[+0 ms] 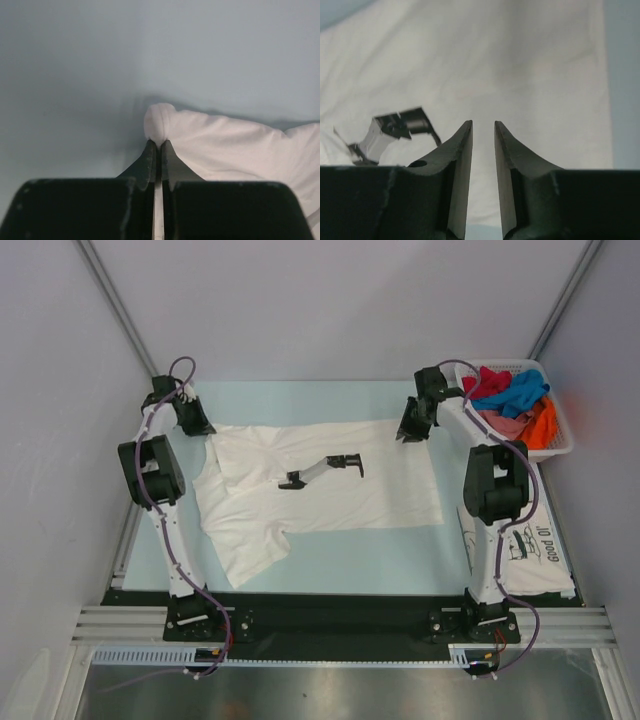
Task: Fold and stack the t-shirts
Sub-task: Fold the tshirt
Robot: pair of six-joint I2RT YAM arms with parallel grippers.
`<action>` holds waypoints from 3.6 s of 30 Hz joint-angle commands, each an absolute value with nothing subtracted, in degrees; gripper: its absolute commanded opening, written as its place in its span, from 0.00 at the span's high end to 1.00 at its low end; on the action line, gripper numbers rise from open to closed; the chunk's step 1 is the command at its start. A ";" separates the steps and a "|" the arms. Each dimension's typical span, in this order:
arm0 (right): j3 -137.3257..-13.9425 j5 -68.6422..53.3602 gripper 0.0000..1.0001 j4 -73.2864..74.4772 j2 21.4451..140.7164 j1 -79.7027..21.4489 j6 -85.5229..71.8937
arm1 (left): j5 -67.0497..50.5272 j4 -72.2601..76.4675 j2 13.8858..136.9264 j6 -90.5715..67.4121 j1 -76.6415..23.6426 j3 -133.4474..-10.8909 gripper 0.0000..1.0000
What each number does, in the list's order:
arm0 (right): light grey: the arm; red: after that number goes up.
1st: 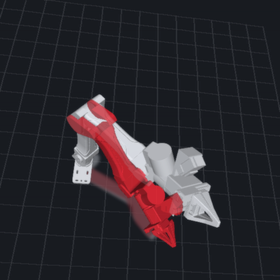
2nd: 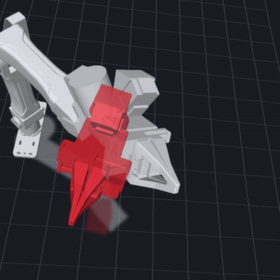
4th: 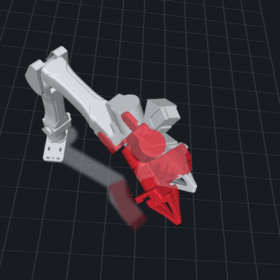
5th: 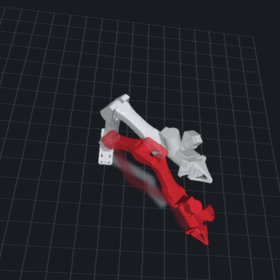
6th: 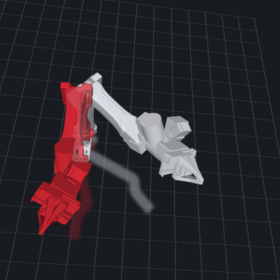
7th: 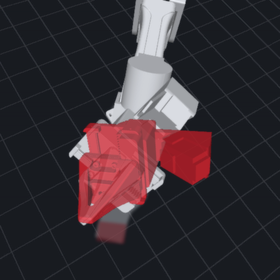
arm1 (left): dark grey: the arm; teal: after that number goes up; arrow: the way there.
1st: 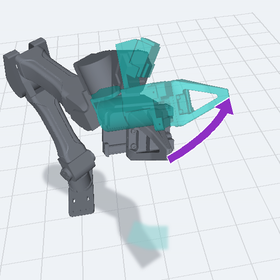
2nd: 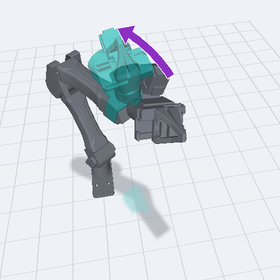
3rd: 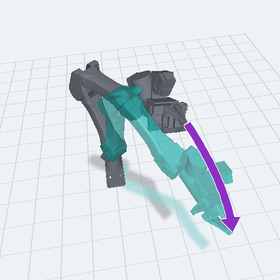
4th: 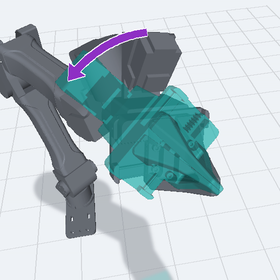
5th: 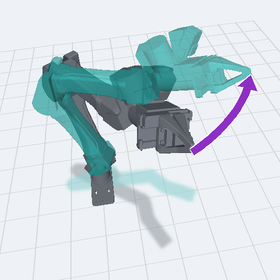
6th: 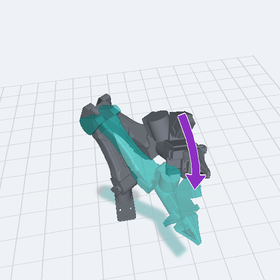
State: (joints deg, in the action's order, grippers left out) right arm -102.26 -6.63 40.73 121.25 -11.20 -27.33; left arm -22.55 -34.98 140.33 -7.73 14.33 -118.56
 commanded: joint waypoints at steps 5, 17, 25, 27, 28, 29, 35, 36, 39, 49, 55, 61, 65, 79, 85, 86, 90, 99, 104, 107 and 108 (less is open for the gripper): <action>-125.93 5.10 0.71 38.75 136.12 -9.14 -29.08 | -19.95 -31.03 143.17 -13.62 15.82 -124.53 1.00; -124.05 7.63 0.61 64.75 125.02 -11.60 -23.48 | -3.04 -35.06 126.51 -21.27 14.68 -111.91 0.24; -89.59 -3.50 0.47 57.49 103.39 -17.92 -19.86 | 5.62 -39.27 92.49 -35.05 9.94 -69.41 0.22; -85.10 -7.20 0.46 53.98 100.82 -19.41 -19.51 | 6.85 -41.73 83.61 -39.62 8.53 -63.49 0.22; -81.77 -7.90 0.46 52.75 98.55 -19.60 -18.82 | 7.20 -44.01 80.89 -41.47 7.22 -57.63 0.23; -80.69 -8.95 0.46 51.08 97.92 -19.69 -18.55 | 6.77 -44.64 75.20 -43.31 6.60 -54.52 0.25; -77.79 -13.18 0.46 48.78 94.49 -16.70 -19.07 | 6.68 -52.20 63.47 -57.81 2.55 -39.74 0.28; -77.61 -13.36 0.45 48.69 94.22 -16.53 -18.99 | 6.51 -52.29 62.24 -58.35 2.46 -38.77 0.28; -76.38 -14.59 0.46 48.43 93.43 -16.08 -19.25 | 7.73 -52.30 61.96 -58.54 2.46 -37.09 0.30; -69.71 -14.06 0.45 48.69 88.95 -12.66 -19.42 | 8.44 -48.08 67.76 -57.39 2.55 -35.70 0.47; -68.82 -13.89 0.45 49.92 87.45 -9.05 -18.63 | 7.82 -43.51 68.20 -58.01 2.90 -33.05 0.49; -65.84 -14.32 0.45 49.92 85.78 -5.55 -21.88 | 7.82 -40.87 72.07 -57.31 2.99 -31.64 0.60; -60.57 -16.61 0.43 48.79 83.94 -0.46 -23.55 | 7.04 -39.73 73.12 -55.03 3.34 -31.82 0.81; -44.39 -15.12 0.61 31.13 81.47 5.27 -39.90 | 1.67 -37.44 67.24 -43.34 1.93 -34.37 1.00; -42.80 -12.57 0.59 28.39 85.07 4.83 -41.66 | 0.62 -36.83 64.86 -41.31 0.44 -35.85 1.00; -43.06 -12.48 0.59 28.30 86.04 4.83 -41.75 | 0.79 -36.91 64.78 -41.13 0.53 -36.21 1.00; -43.77 -11.08 0.60 28.83 87.18 3.69 -42.89 | 1.75 -37.18 64.25 -40.43 -1.04 -37.44 1.00; -43.86 -7.83 0.76 28.92 90.61 2.20 -44.03 | 1.84 -37.62 63.11 -40.43 -1.05 -37.44 1.00; -44.12 -7.03 1.00 31.28 91.41 2.11 -42.02 | 3.25 -39.72 61.79 -40.87 -1.05 -38.49 1.00; -44.56 -6.41 1.00 32.69 89.40 1.85 -40.43 | 3.69 -40.95 60.65 -40.43 -1.05 -39.90 1.00; -44.91 -6.76 1.00 33.04 89.30 1.76 -39.04 | 3.52 -41.04 60.38 -39.91 -1.05 -40.69 1.00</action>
